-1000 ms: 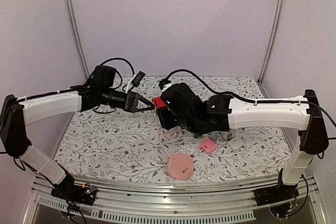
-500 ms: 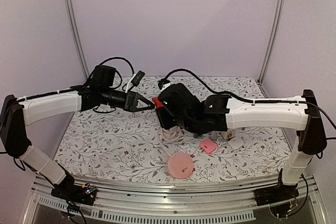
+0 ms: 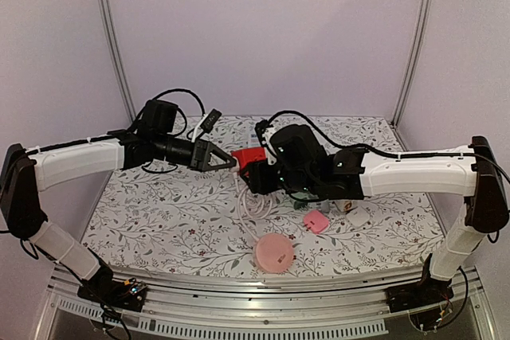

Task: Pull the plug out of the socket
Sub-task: Remove the plug from the socket.

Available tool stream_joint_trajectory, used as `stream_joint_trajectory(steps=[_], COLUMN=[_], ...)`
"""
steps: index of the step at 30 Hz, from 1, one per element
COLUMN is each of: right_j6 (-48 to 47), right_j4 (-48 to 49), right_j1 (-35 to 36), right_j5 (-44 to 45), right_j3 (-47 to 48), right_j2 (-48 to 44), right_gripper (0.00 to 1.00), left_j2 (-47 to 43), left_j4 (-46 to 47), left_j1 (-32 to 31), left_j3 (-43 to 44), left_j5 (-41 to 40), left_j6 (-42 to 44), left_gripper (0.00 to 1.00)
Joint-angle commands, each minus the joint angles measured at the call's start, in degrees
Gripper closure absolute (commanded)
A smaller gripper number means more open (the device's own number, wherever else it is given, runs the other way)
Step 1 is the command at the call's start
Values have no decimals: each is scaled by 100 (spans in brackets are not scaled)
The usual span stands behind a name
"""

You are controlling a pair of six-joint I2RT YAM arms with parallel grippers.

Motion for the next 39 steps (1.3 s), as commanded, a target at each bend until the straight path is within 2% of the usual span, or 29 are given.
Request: stream_joint_trajectory(steps=[1, 6, 14, 20, 24, 30, 36, 39], right_j6=[337, 108, -590, -669, -649, -254, -186, 214], right_j4=[812, 677, -666, -2074, -2552, -2479, -1034, -394], right_j1=[-162, -14, 386, 424, 397, 236, 44, -188], right_j5=[-193, 101, 1546, 2913, 3316, 3001, 1524, 736], right_j3=[-63, 23, 831, 1507, 1662, 1501, 600, 233], right_j2=[-557, -544, -45, 523, 792, 707, -43, -381], right_gripper=[91, 91, 91, 91, 91, 92, 91, 91], left_j2=[-139, -140, -138, -162, -176, -168, -146, -128], left_j4=[-123, -154, -251, -314, -326, -332, -334, -334], left_j1=[59, 59, 68, 77, 86, 86, 94, 94], left_j3=[14, 25, 56, 72, 69, 70, 69, 69], left_j5=[-10, -32, -117, -141, -142, -148, -152, -159], left_j6=[205, 218, 261, 306, 315, 317, 312, 314], left_gripper=[100, 100, 100, 100, 100, 100, 100, 100])
